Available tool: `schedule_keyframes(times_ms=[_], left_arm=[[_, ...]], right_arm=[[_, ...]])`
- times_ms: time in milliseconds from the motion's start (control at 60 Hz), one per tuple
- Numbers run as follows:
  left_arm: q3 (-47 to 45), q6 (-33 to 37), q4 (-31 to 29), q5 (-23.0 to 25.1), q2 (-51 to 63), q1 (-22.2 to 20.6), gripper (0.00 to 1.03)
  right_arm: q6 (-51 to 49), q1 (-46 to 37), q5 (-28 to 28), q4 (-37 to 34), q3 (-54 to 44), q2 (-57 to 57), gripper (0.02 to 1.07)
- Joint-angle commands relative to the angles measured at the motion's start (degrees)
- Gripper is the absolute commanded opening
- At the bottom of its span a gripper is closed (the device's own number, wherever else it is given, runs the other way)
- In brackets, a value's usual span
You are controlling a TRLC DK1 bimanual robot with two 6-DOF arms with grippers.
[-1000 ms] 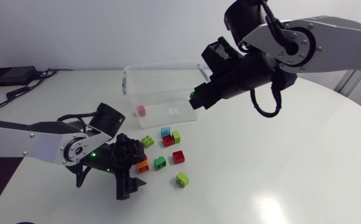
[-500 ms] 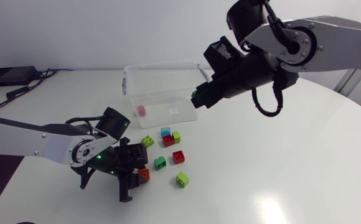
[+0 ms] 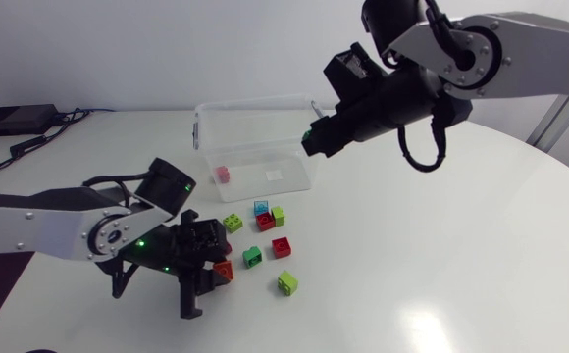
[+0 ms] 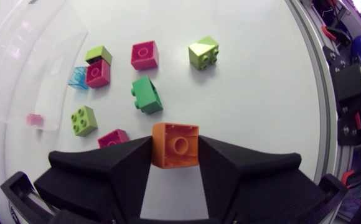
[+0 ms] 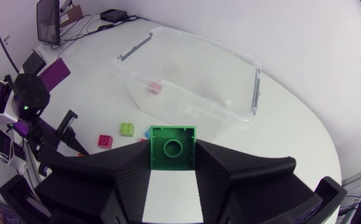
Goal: Place the duplo bricks in the container
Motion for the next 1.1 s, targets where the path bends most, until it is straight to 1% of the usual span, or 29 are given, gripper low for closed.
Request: schedule_keyframes(times_ms=[0, 150, 400, 600, 683, 800, 833, 867, 883, 1000, 1083], left_arm=[[2.11, -1.10, -2.28, 0.51, -5.28, 0.04, 0.32], [4.75, -2.68, -4.13, 0.33, -10.73, 1.44, 0.32], [8.61, -4.97, -3.86, 0.33, -12.66, 4.61, 0.32], [10.64, -6.99, -1.93, 0.33, -13.10, 5.75, 0.32], [11.52, -8.92, 0.44, 0.33, -12.83, 6.63, 0.32], [13.54, -10.77, 2.11, 0.33, -11.96, 7.68, 0.32], [13.98, -11.12, 2.46, 0.33, -11.69, 7.77, 0.32], [14.50, -11.91, 3.17, 0.33, -11.34, 8.12, 0.32], [14.94, -12.61, 3.87, 0.24, -10.99, 8.39, 0.32], [16.26, -14.81, 6.68, -1.16, -9.49, 8.56, 0.33], [17.49, -16.92, 9.67, -2.74, -8.26, 8.65, 0.33]], right_arm=[[1.44, -0.56, -0.58, 0.20, 4.22, 3.03, 0.33], [2.94, -1.44, -0.58, 0.82, 9.58, 8.92, 0.33], [4.34, -3.02, -0.32, 2.66, 14.68, 16.47, 0.33], [4.70, -3.99, -0.23, 2.84, 18.20, 19.73, 0.33], [4.70, -4.25, -0.23, 2.75, 19.69, 21.48, 0.33], [5.13, -4.43, -0.05, 2.75, 21.89, 23.77, 0.35], [5.13, -4.51, 0.03, 2.75, 22.41, 24.30, 0.38], [5.22, -4.51, 0.30, 2.75, 23.03, 24.91, 0.44], [5.22, -4.43, 0.65, 2.66, 23.38, 25.35, 0.49], [5.22, -4.51, 1.62, 2.49, 24.88, 27.02, 0.75], [5.13, -4.51, 1.79, 2.49, 24.52, 26.41, 0.86]])
